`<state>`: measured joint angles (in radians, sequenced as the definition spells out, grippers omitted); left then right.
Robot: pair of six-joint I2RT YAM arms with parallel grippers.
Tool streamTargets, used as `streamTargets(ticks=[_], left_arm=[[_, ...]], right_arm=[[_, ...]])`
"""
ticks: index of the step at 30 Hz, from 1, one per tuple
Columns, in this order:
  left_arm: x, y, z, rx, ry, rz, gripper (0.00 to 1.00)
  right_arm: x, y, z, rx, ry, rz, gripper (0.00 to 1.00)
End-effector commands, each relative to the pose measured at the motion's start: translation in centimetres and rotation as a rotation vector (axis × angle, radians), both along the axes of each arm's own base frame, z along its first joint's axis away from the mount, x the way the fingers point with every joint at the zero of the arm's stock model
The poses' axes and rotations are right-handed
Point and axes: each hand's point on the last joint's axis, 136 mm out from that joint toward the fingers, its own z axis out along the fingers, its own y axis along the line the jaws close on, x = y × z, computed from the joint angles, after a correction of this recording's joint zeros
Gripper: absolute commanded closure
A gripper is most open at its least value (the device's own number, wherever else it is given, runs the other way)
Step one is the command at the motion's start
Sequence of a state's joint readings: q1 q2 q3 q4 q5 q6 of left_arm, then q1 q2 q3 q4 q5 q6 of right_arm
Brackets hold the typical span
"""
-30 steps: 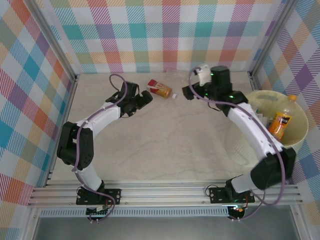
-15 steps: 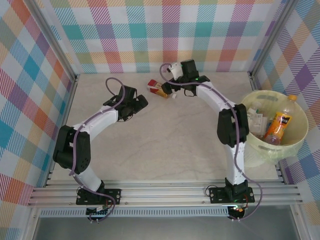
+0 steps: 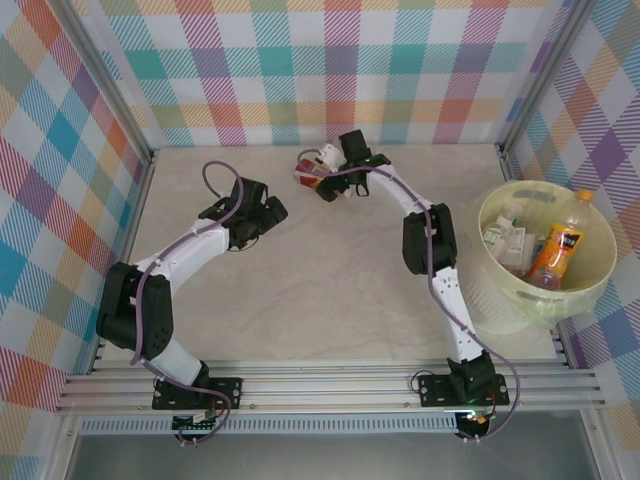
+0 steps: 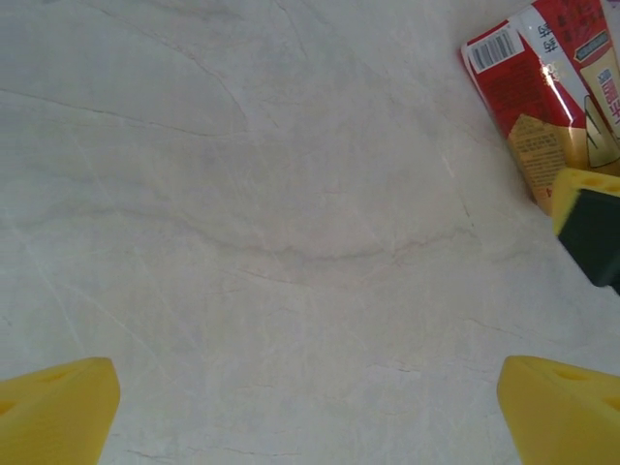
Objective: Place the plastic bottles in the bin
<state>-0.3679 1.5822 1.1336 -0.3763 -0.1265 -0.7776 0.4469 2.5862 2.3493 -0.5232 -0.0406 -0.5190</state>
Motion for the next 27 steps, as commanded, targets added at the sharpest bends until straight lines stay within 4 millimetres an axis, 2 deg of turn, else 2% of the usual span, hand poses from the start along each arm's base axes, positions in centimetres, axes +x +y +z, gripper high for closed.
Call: streamTargets(ticks=[1, 3, 8, 10, 14, 17, 22, 25, 27], left_arm=[[-1.0, 1.5, 0.4, 0.038, 0.004, 0.026, 0.00], [-1.2, 1.8, 0.3, 0.048, 0.009, 0.028, 0.00], [-1.4, 2.1, 0.2, 0.058, 0.013, 0.033, 0.00], [-1.4, 2.1, 0.1, 0.058, 0.014, 0.033, 0.00], [-1.0, 1.7, 0.1, 0.045, 0.011, 0.025, 0.00], [-0.6, 0.8, 0.7, 0.015, -0.030, -0.005, 0.00], [-0.1, -1.4, 4.0, -0.011, -0.186, -0.104, 0.00], [-0.2, -3.1, 5.5, -0.035, -0.249, -0.175, 0.00], [-0.6, -5.0, 7.3, -0.052, -0.308, -0.246, 0.00]], right_arm=[[-1.2, 1.1, -2.5, -0.097, 0.027, 0.066, 0.00], [-1.1, 1.5, -2.7, -0.071, 0.036, 0.057, 0.01], [-1.3, 2.1, -2.3, -0.013, 0.063, 0.040, 0.21], [-1.4, 2.1, -1.3, 0.004, 0.067, 0.026, 0.32], [-2.1, 1.8, 1.4, 0.038, 0.062, -0.013, 0.43], [-3.6, 1.8, 4.9, 0.072, 0.035, -0.021, 0.45], [-8.4, 1.1, 11.6, 0.147, -0.043, -0.020, 0.49], [-11.2, -0.3, 15.6, 0.205, -0.088, -0.056, 0.51], [-13.2, -1.8, 18.3, 0.246, -0.114, -0.103, 0.52]])
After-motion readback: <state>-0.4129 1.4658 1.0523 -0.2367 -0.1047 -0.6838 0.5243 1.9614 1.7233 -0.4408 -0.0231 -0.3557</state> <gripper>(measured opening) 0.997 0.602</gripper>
